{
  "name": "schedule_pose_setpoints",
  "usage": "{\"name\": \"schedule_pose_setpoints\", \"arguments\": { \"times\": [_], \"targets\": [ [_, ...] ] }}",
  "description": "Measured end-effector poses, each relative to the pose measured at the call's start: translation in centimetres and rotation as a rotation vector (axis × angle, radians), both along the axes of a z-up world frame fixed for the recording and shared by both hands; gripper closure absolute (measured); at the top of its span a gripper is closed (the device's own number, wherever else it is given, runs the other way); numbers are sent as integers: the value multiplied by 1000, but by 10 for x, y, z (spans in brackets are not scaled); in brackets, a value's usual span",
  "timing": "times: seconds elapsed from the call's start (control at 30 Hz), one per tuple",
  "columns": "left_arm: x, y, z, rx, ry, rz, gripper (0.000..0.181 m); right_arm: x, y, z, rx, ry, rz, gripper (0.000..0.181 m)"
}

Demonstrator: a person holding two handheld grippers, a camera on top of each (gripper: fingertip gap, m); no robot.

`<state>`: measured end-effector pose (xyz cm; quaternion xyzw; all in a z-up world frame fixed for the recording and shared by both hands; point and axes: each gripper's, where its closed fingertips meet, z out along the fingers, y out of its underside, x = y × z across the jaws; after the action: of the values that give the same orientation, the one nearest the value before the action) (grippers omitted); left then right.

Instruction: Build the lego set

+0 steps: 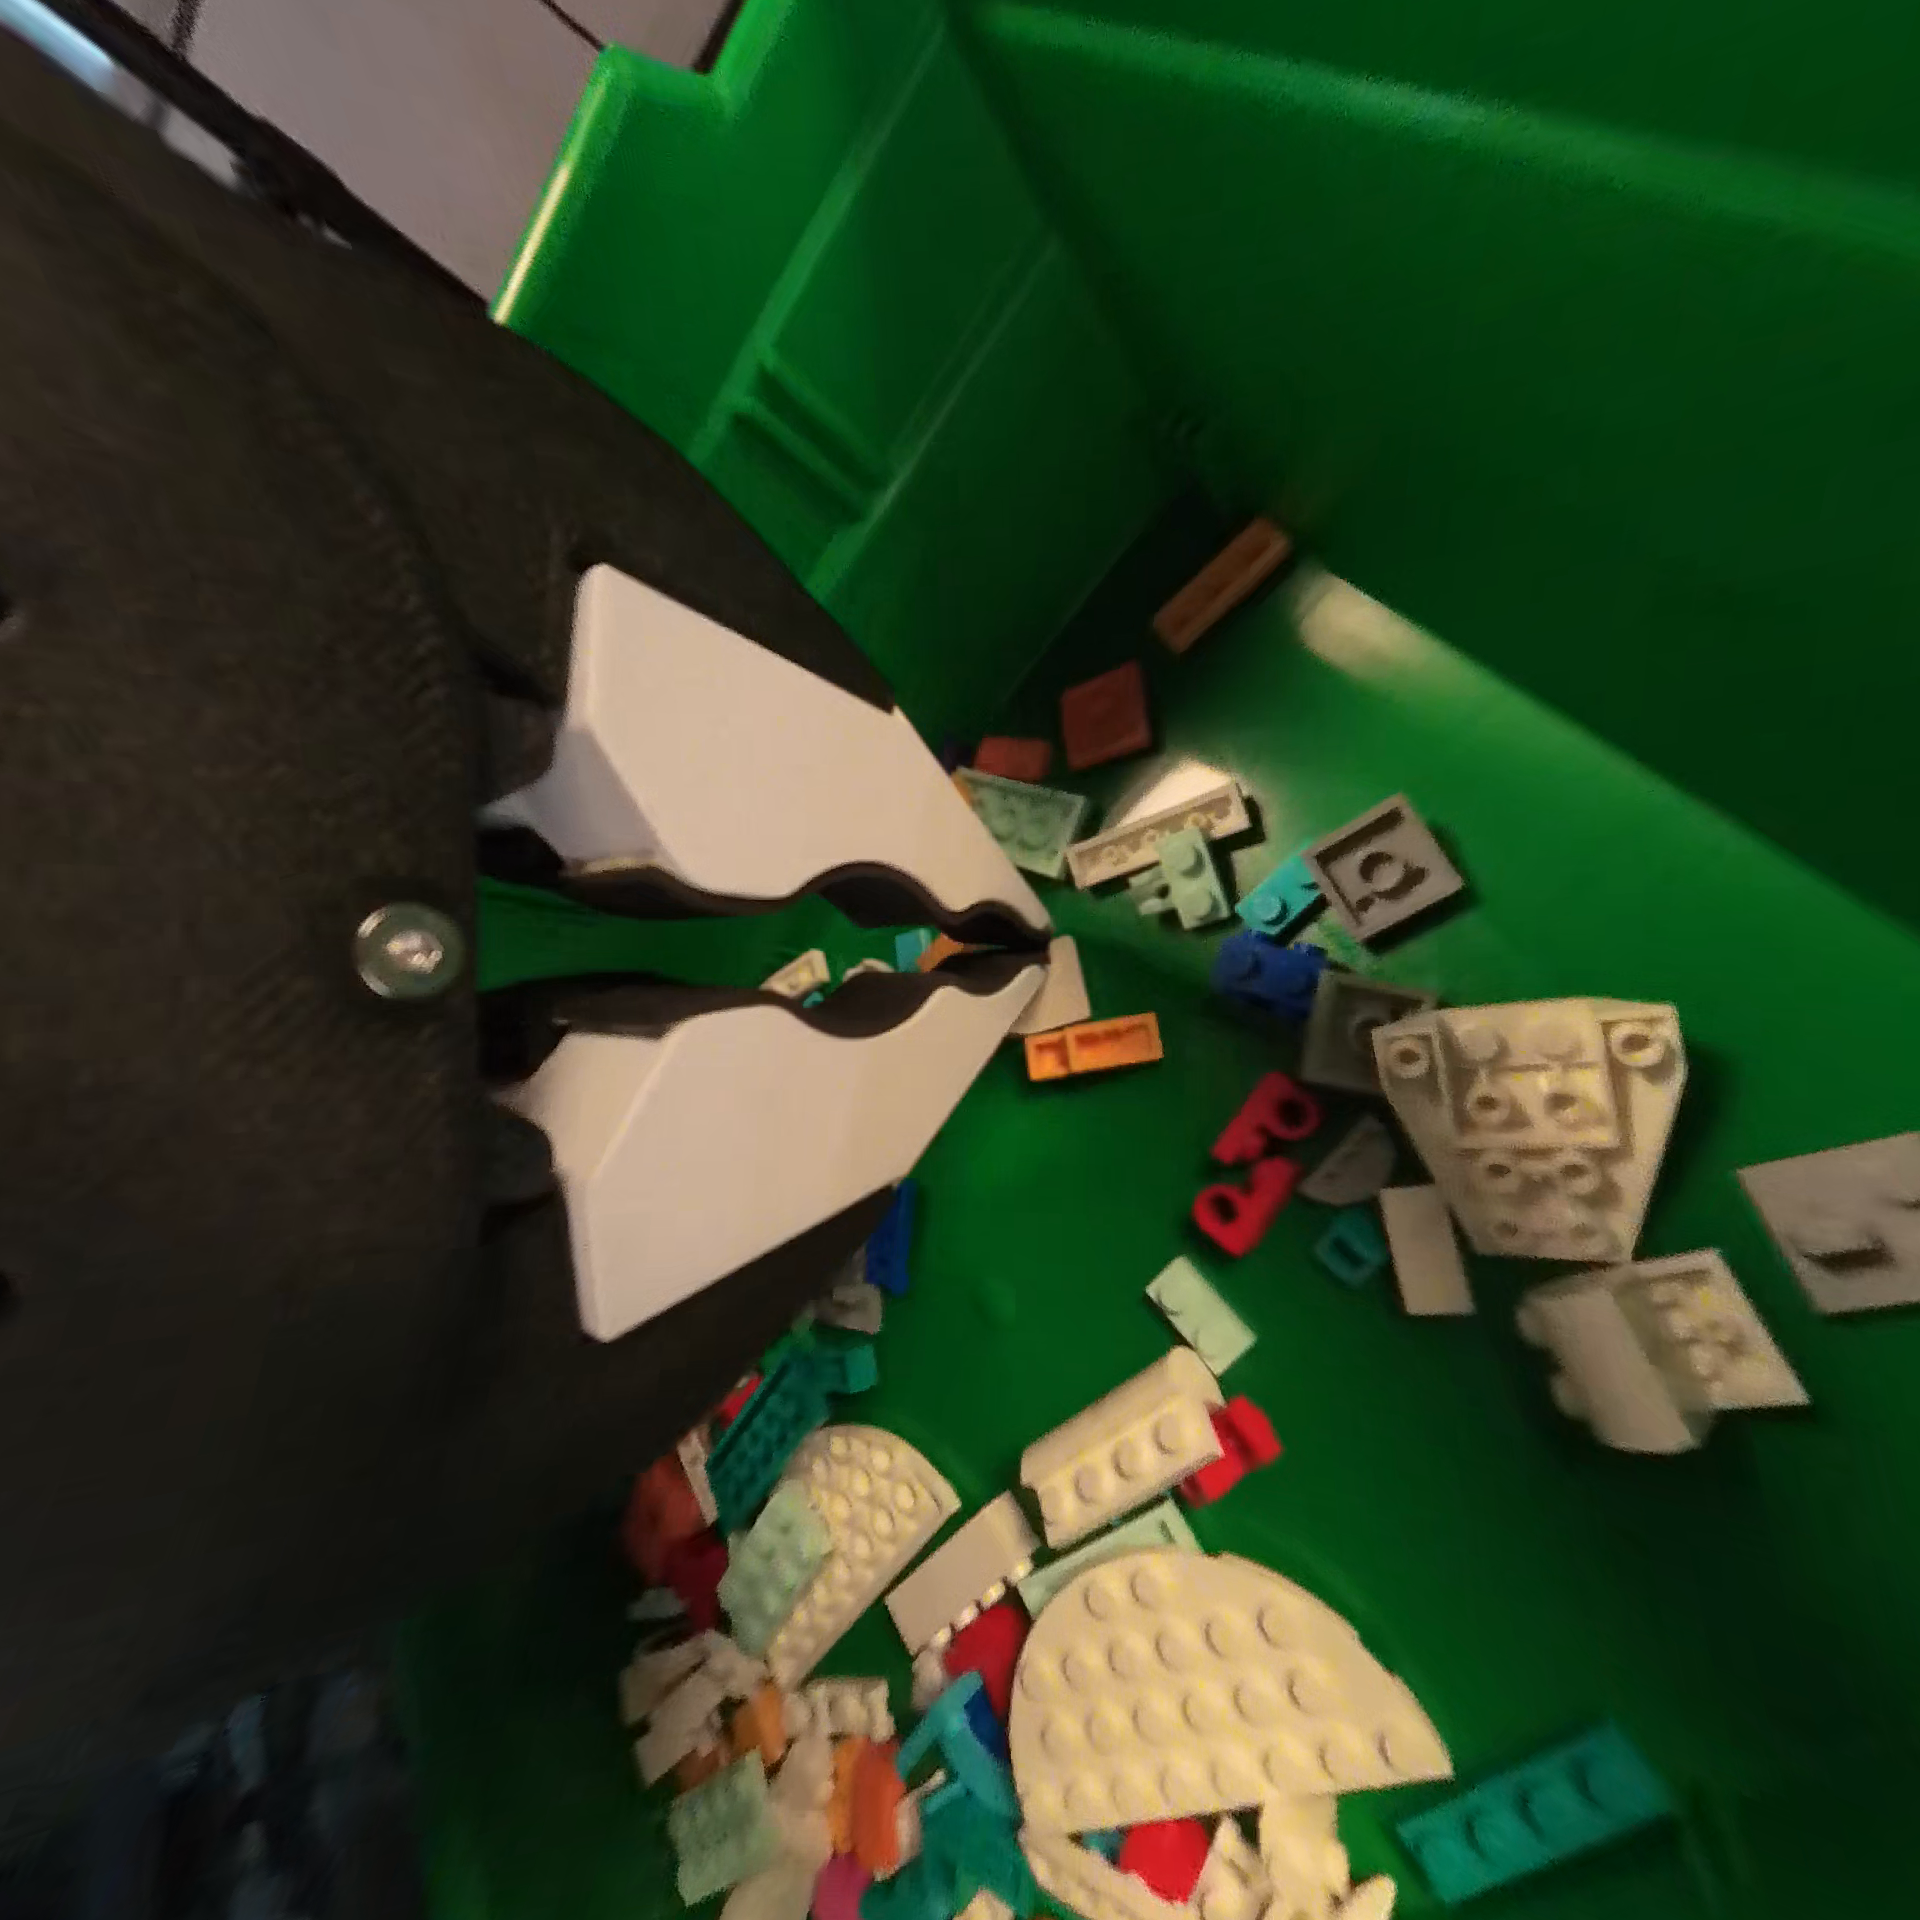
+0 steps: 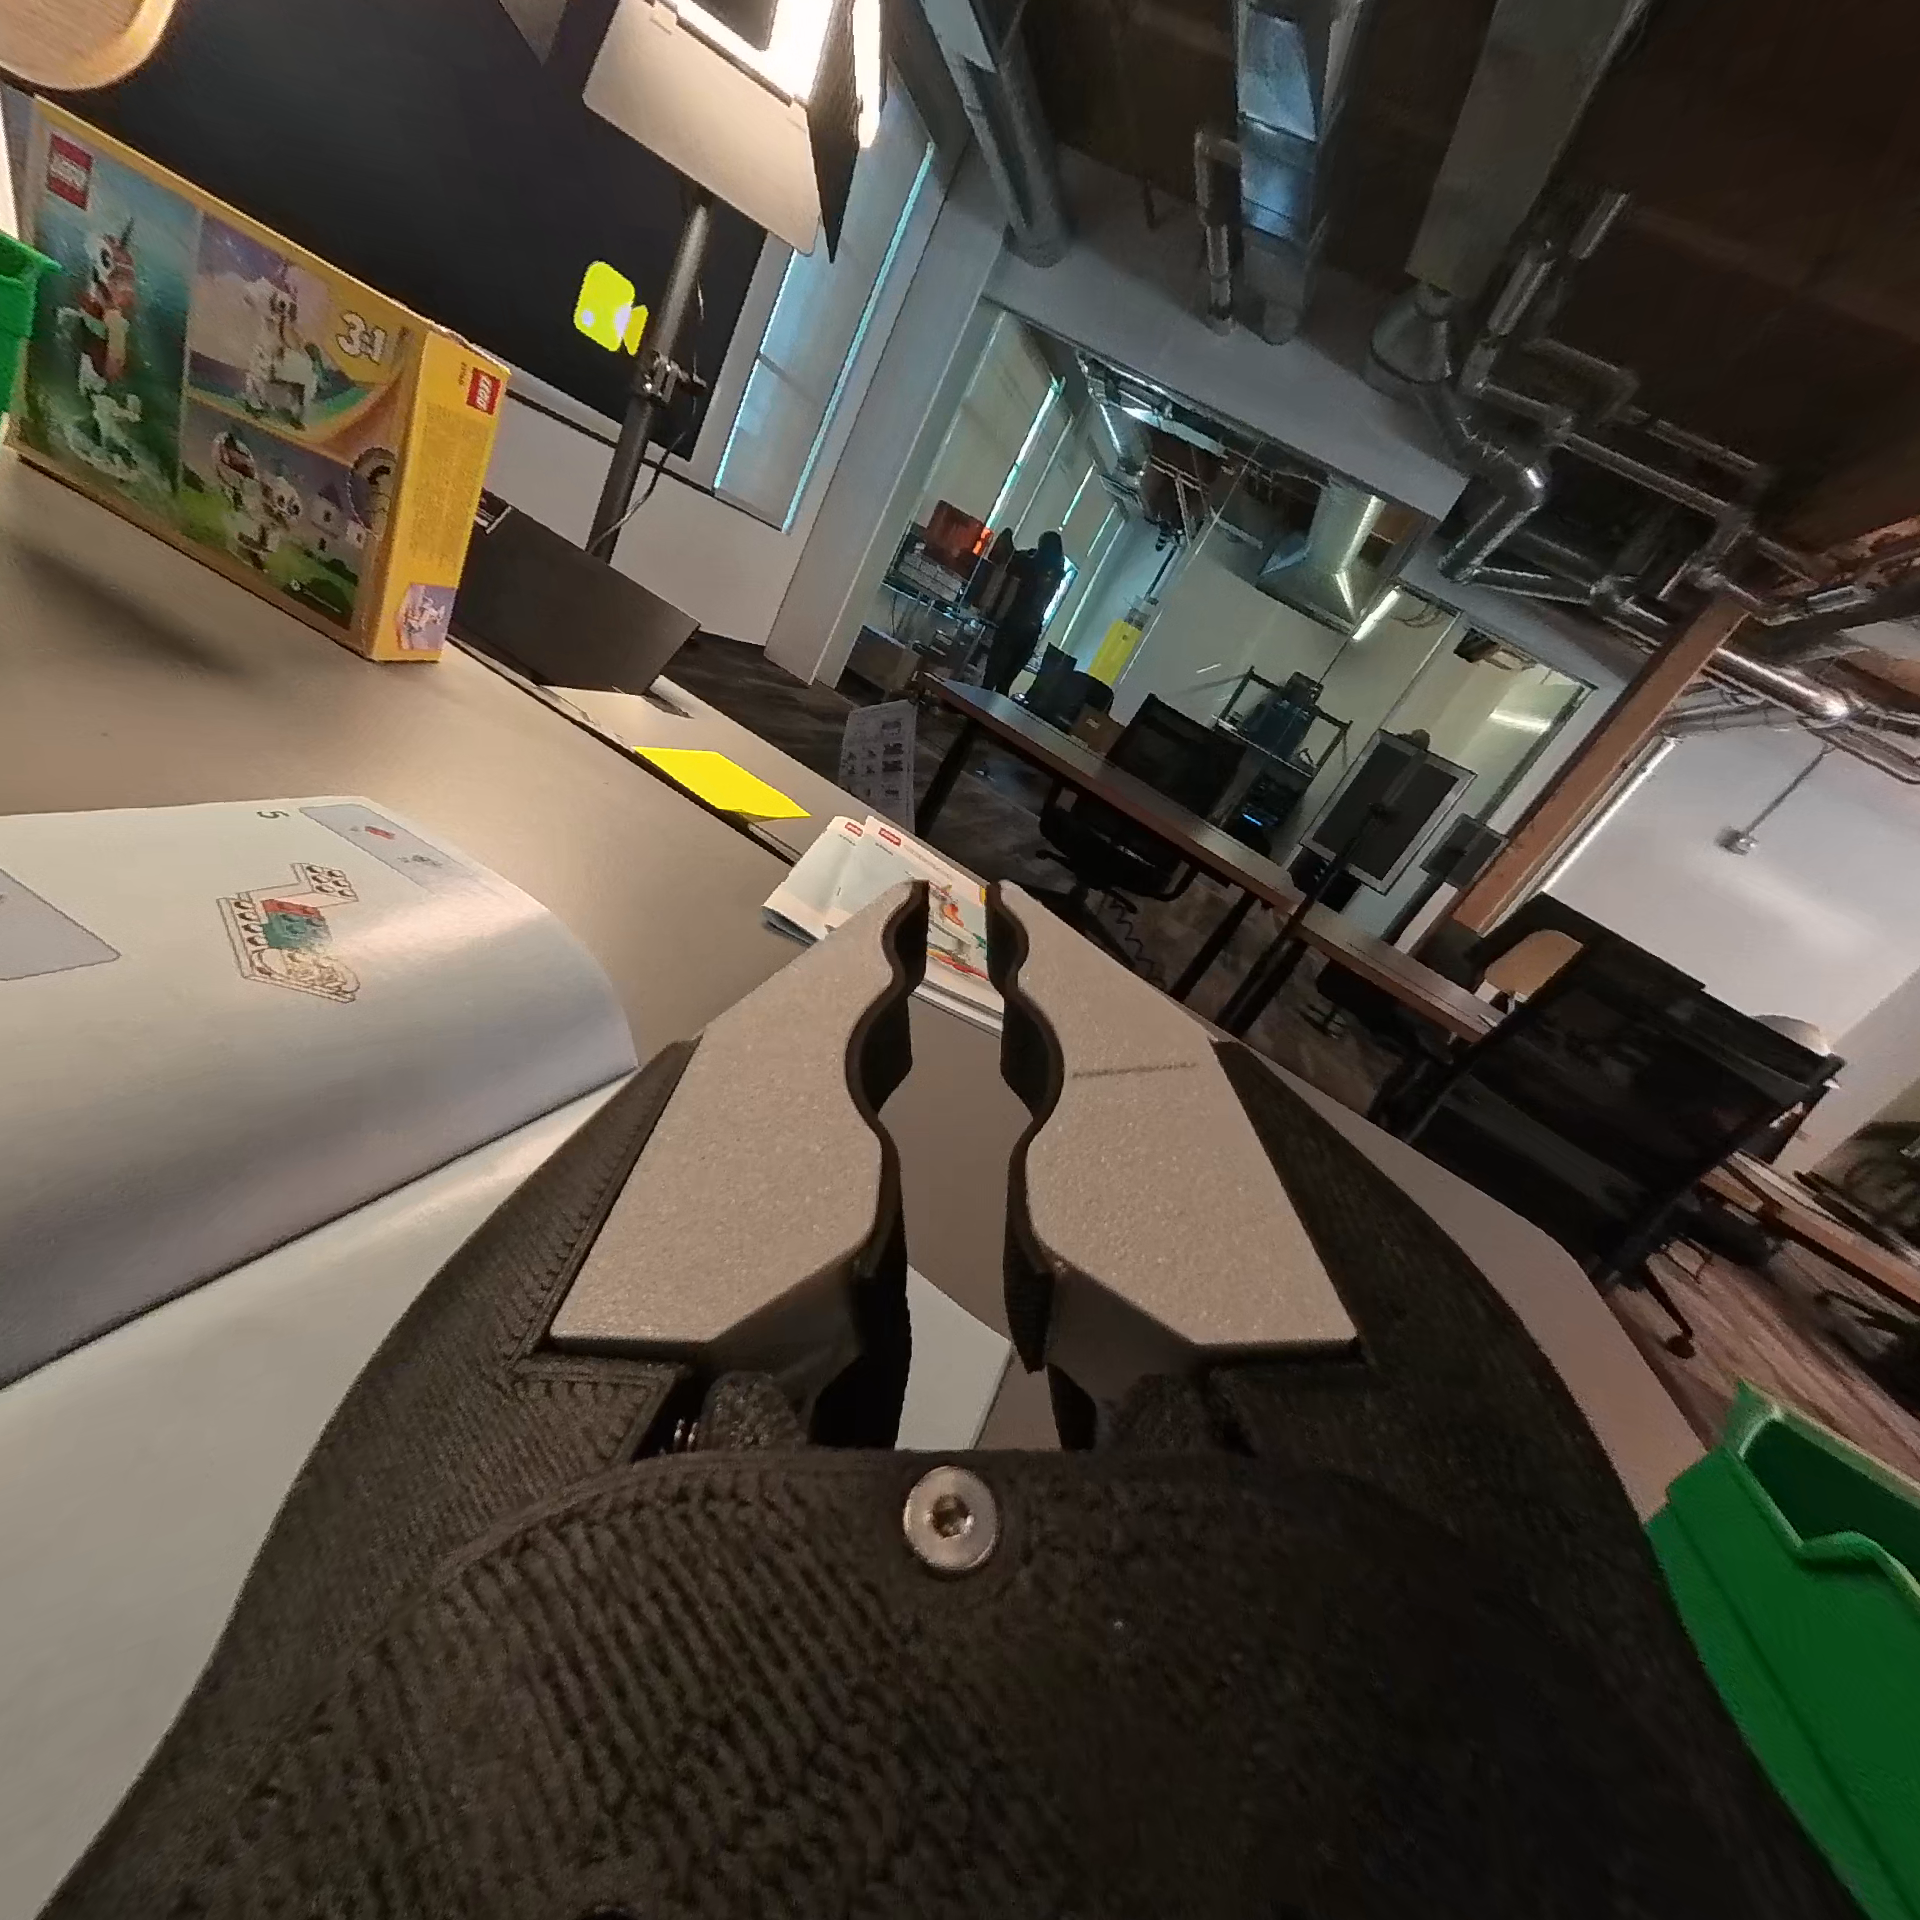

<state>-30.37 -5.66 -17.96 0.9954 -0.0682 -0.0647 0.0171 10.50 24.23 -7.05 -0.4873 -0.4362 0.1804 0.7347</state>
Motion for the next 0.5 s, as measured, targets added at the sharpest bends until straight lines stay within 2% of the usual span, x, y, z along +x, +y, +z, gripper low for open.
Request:
{"name": "schedule_pose_setpoints", "arguments": {
  "times": [0.17,0.5],
  "targets": [
    [-11,31,10,217,10,87,181,0,-1,0,-3,5,4,172],
    [-8,45,1,252,-58,169,174,1,0,1,-5,11,2,172]
  ]
}}
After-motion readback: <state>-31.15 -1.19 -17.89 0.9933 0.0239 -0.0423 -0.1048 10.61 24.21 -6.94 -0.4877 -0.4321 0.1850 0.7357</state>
